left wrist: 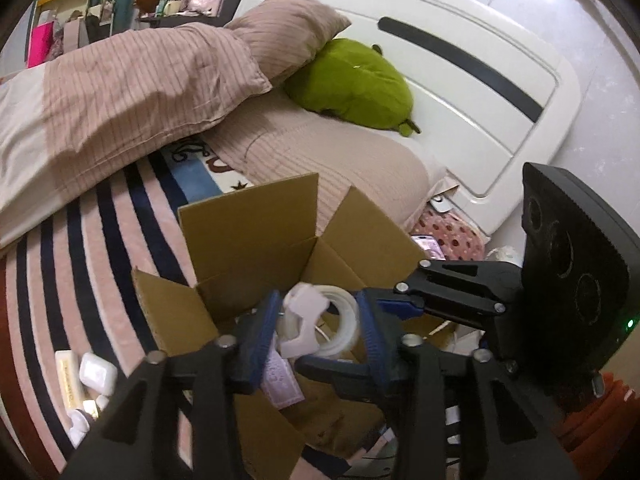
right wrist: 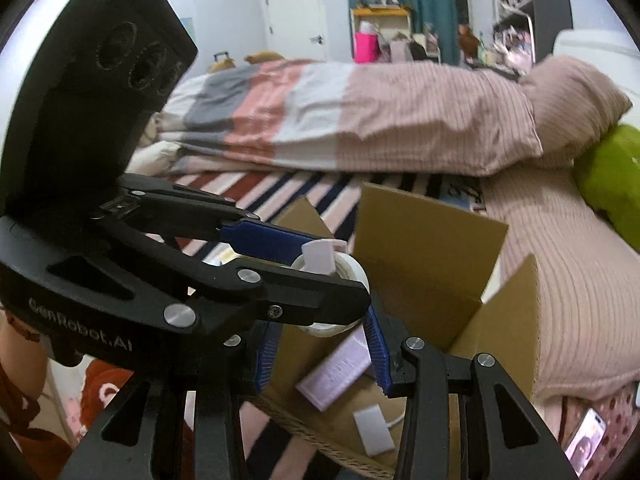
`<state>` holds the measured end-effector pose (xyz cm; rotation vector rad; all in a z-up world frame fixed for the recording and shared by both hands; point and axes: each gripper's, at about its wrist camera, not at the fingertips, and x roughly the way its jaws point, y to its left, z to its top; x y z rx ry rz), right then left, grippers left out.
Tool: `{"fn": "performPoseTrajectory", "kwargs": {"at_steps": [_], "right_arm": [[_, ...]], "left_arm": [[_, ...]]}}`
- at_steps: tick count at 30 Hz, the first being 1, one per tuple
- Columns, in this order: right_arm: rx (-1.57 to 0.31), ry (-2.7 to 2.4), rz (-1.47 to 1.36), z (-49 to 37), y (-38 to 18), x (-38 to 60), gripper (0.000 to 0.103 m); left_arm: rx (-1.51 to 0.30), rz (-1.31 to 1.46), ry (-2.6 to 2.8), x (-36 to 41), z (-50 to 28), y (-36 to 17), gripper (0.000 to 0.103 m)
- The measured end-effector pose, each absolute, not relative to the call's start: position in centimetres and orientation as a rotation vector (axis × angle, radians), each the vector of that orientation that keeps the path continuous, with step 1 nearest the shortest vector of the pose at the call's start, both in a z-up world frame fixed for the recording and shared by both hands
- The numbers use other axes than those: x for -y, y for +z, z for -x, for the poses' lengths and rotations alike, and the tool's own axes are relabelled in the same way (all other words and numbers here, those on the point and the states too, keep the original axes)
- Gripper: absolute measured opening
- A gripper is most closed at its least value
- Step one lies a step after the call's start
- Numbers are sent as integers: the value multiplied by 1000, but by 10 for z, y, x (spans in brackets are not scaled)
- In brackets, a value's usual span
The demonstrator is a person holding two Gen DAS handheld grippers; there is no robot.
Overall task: Organize rigid objects
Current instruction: 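Carry the tape roll into the cardboard box and release it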
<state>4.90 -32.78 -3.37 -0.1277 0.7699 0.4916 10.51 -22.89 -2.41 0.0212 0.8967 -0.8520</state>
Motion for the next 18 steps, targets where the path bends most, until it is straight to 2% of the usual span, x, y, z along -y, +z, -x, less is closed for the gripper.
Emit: {"fn": "performPoseTrajectory", "kwargs": {"at_steps": [2,5,7,11,13,15,18], "right_arm": [[-794,476,135,-52,-35,328,36],[-812,472,147,-49,-38,326,44],[-808,475,152,-46,-39,324,58],[-779,492,155,-39,-30,316,66],[-749,512,163,-35,-25,308,83],[-701,533,177,-27,-17,295,94],[-659,562,205,-20,-10,273,97]], "left_arm": [[-891,-15,-837,225,-106,-23,73],[-873,-27,-825,215,-102,-19,73],[-856,-40,-794,206,-99,-16,73],[-819,-28,-750,179,-91,-7,73],[-798,-9,-719,158,-87,-2,73],[-777,8,-678,135,-82,3,73],[-754,26,-601,94,-73,6,73]]}}
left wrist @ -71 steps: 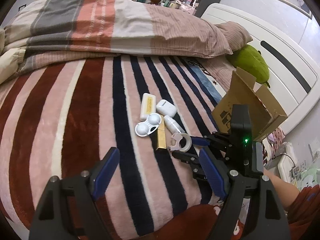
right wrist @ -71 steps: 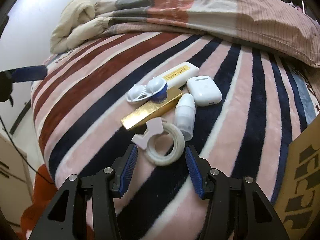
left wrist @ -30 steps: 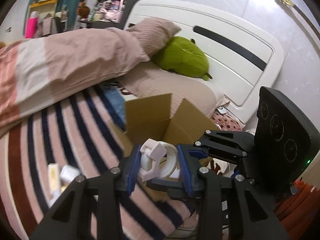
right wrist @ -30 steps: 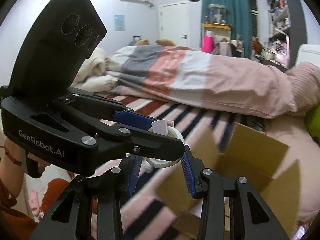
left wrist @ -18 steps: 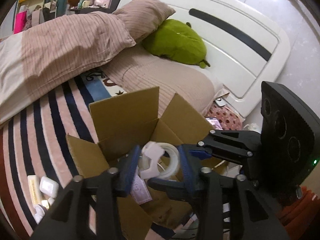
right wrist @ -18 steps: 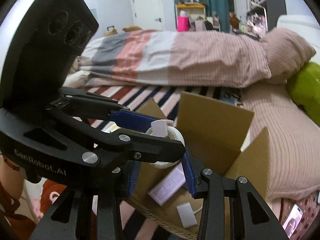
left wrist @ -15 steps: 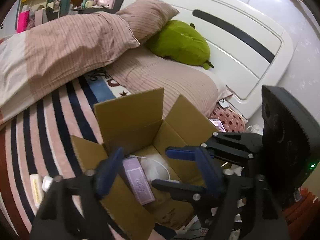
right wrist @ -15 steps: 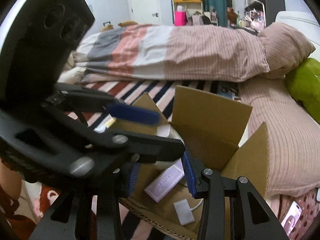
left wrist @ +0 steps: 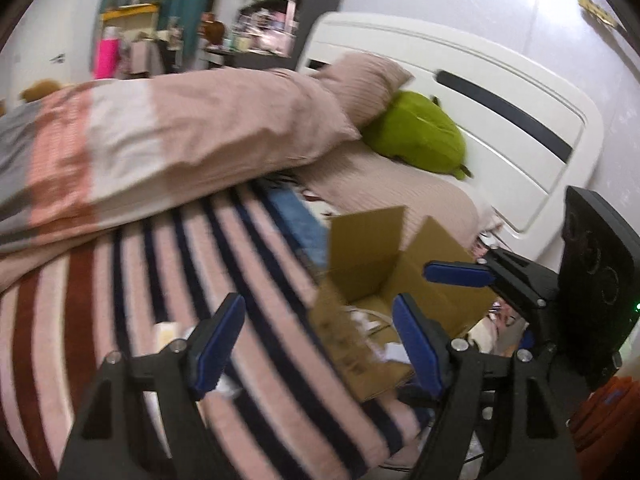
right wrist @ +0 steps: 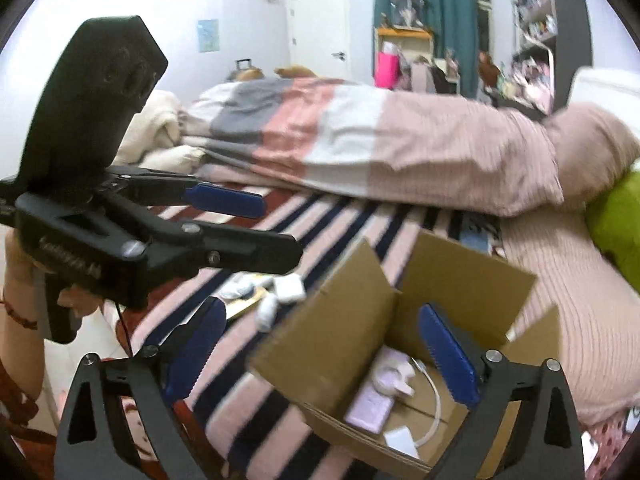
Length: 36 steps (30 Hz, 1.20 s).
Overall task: Organize rigid objects
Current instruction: 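Return the right gripper and grasp the clear spray bottle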
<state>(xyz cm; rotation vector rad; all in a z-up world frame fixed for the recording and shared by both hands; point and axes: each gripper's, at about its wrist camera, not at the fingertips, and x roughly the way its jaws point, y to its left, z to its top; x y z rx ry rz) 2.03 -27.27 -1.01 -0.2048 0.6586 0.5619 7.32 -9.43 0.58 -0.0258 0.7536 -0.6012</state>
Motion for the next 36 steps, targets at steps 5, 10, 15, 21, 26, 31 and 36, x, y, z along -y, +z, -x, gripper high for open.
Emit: {"fn": "performPoseTrajectory", "kwargs": {"at_steps": [5,10,15,21,26,31,36], "right_arm": [[-630,638,313,-10,-14,213,97],[-689,741,327,-13,-35,164,97],[-805,778,297,-31,-80,129,97],[-936,594,307,-70,-153,126,68],[-994,488,237,-102,-187,138,55],[-1015,456,189,-116,-198,142,30],[-1000,477,189,-112,-194,143,20]], "left_arm": [[-731,81,-475,28,-61,-1,75],[-741,125,-365,-31,-46,-26,76],[-782,170,-295,-69,-39,-61,77],[-838,218,-257,-93,-35,-99,77],[-870,232,-254,-98,-36,-117,77],[-883,232,-255,-97,-36,-121,77],[-873,245,-288,-90,-39,-117,77]]}}
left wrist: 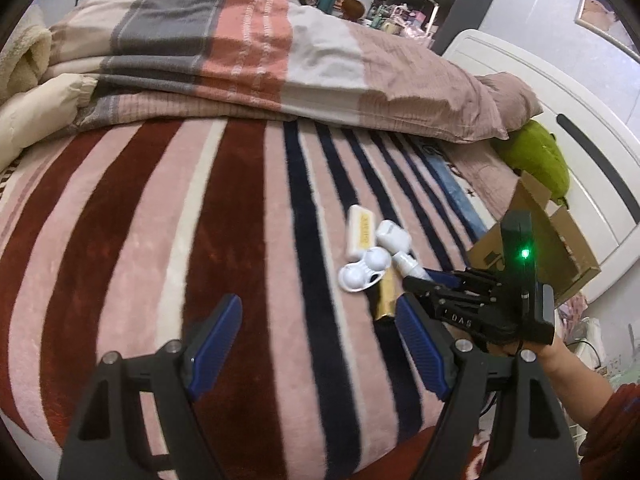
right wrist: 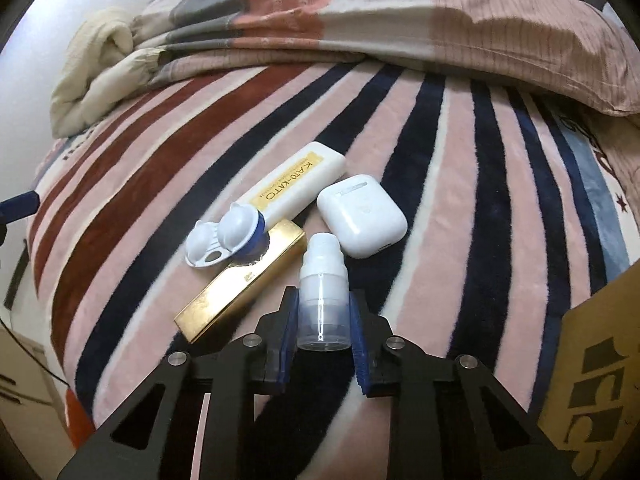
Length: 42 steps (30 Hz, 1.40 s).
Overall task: Organize rigid objects
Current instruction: 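Return the right gripper and grasp the clear spray bottle, then carry the spray bottle into the cardboard box and release it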
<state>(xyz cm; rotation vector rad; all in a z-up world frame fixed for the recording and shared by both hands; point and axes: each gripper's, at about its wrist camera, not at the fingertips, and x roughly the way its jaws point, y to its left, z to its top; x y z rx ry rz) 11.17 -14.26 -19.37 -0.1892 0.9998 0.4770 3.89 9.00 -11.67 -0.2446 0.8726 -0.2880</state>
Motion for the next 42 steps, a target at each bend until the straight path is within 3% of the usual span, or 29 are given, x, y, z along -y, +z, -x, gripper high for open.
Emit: {"fn": "performPoseTrajectory", "kwargs": {"at_steps": [10,17,20,22,40,42], "right_arm": [[-828,661,166,-54,-109,145,20],[-670,771,149,-14,-52,157,20],[-621,742,147,-8,-37,175,20],[-613,740,113,-8,-31,192,20],[-721,501,68,-45,-27,311,20],[-734,487,57,-49,-31,315,20]], "left_arm": [[-800,245,-521,-21,-42,-73,76],[-733,221,-638,28,-40,-33,42],[-724,208,-679,48,-44,-21,40],[-723,190,-714,64,-46,-15,33],[-835,72,-813,198,-98,-23,34],[-845,64,-799,201,-102,-25,56]]}}
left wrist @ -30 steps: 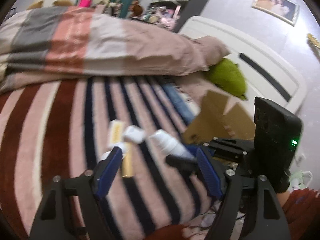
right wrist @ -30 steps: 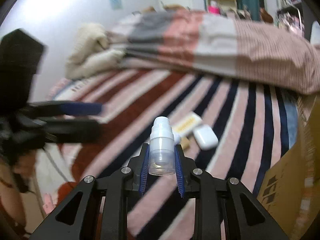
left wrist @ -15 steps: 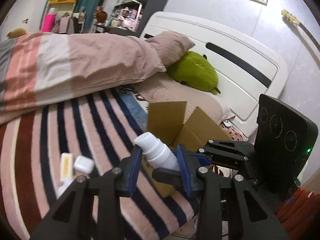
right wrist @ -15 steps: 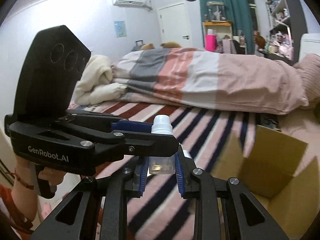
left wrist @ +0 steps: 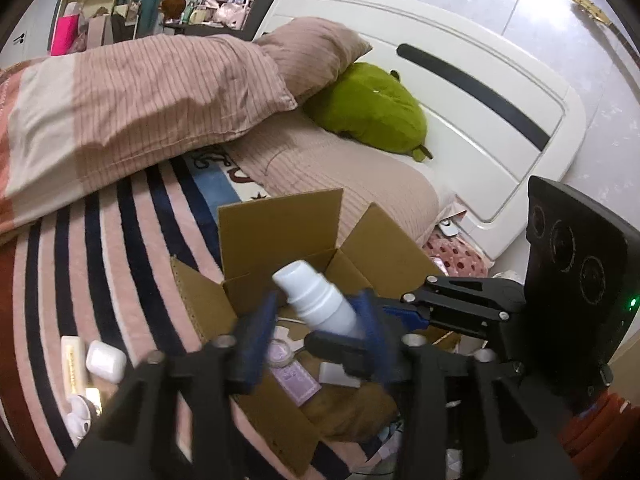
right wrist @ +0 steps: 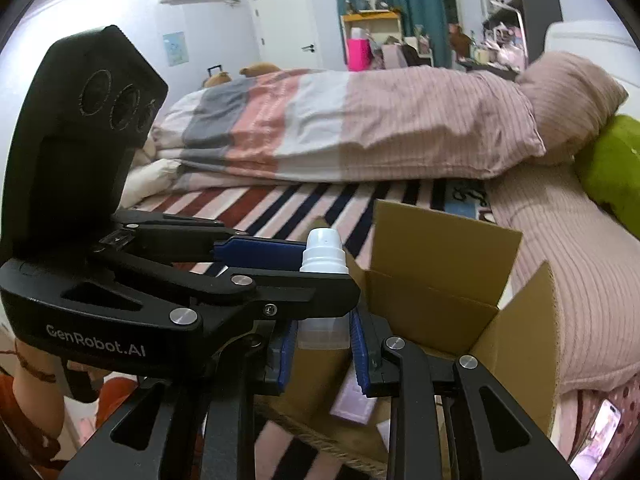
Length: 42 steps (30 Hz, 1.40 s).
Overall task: Organize rigid objects
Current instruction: 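Carry the spray bottle into the cardboard box and release it, then return the right gripper and grasp the gold bar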
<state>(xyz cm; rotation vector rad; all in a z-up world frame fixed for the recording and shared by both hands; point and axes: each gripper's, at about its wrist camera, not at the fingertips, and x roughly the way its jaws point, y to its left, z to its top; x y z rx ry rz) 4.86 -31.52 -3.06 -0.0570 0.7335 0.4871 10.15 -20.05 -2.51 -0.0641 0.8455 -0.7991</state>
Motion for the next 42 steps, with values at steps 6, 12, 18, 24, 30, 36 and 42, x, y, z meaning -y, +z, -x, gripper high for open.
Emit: {"fn": "performPoseTrajectory", "kwargs": {"at_steps": [6,12,18,24,30,36,42], "right_arm": [[-788,414,36,-60,-38,324,36],[-761,415,65,-53,-29,315,38],[-724,486,115,-38,-21,281,38],[-706,629,176,-28,-24,216,38],[-800,739,162,-40,-60,154,42],[-973,673,125,-72,-134,116,43],[-1093,549,79,-105,-194,102,43]], "left_arm": [[-835,58,-764,195,-102,-22,70],[-790,61,-711,166,-89,-9,70],[-733,80,-609,106,-70,2,71],[-710,97,-439,31,-54,-7,71],[-744,117,-298,-36,-40,-42,71],[-796,164,-230,-78,-31,-82,71],[-829,199,-202,-101,-24,-105,71]]}}
